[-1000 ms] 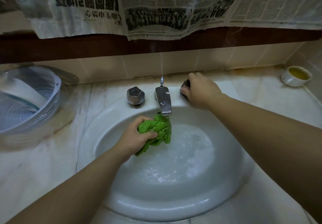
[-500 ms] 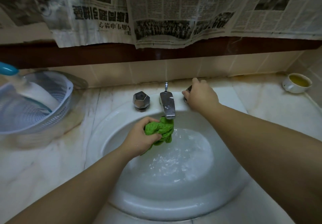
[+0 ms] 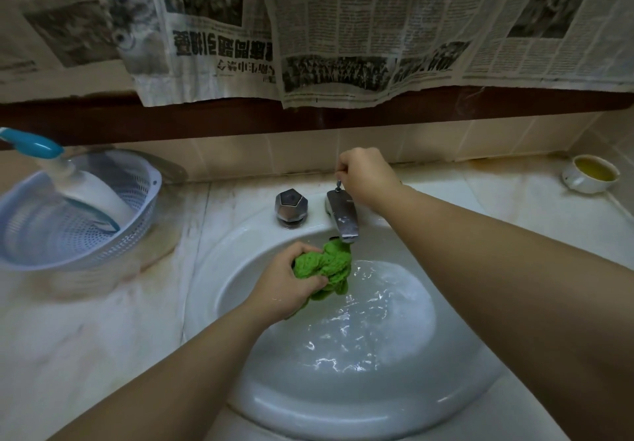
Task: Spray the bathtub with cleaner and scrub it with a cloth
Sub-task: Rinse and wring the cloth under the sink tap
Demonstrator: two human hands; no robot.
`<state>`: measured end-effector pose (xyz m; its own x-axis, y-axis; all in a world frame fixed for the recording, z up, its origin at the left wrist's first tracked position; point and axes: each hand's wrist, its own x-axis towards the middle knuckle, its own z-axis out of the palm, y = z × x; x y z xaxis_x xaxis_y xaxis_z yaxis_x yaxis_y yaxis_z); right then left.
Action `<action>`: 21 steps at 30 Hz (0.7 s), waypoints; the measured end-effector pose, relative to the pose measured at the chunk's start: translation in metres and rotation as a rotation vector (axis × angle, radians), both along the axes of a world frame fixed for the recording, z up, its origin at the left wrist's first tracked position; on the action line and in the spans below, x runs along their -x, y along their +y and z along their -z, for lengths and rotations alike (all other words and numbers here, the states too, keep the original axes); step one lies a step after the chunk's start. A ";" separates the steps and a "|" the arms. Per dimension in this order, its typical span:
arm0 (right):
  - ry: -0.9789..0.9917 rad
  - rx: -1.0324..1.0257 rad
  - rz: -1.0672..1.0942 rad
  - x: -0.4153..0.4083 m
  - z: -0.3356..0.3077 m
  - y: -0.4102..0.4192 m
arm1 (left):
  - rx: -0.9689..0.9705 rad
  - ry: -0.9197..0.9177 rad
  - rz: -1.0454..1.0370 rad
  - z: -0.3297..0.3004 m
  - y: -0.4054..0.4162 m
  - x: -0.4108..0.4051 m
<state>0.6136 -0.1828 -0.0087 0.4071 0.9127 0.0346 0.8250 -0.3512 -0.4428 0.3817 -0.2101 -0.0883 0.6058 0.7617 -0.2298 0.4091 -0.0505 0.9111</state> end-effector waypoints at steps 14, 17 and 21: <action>-0.045 0.043 -0.047 -0.001 0.014 -0.005 | 0.046 -0.019 0.005 -0.005 0.004 -0.004; -0.101 0.078 -0.075 0.008 0.005 -0.022 | 0.031 -0.002 -0.034 -0.015 0.006 0.001; 0.060 -0.006 -0.090 0.034 -0.011 -0.056 | -0.021 0.004 -0.016 -0.039 0.010 0.016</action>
<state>0.5792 -0.2393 0.0021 0.3251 0.9455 0.0184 0.8248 -0.2740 -0.4946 0.3659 -0.1999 -0.0493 0.5926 0.7759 -0.2162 0.4139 -0.0631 0.9081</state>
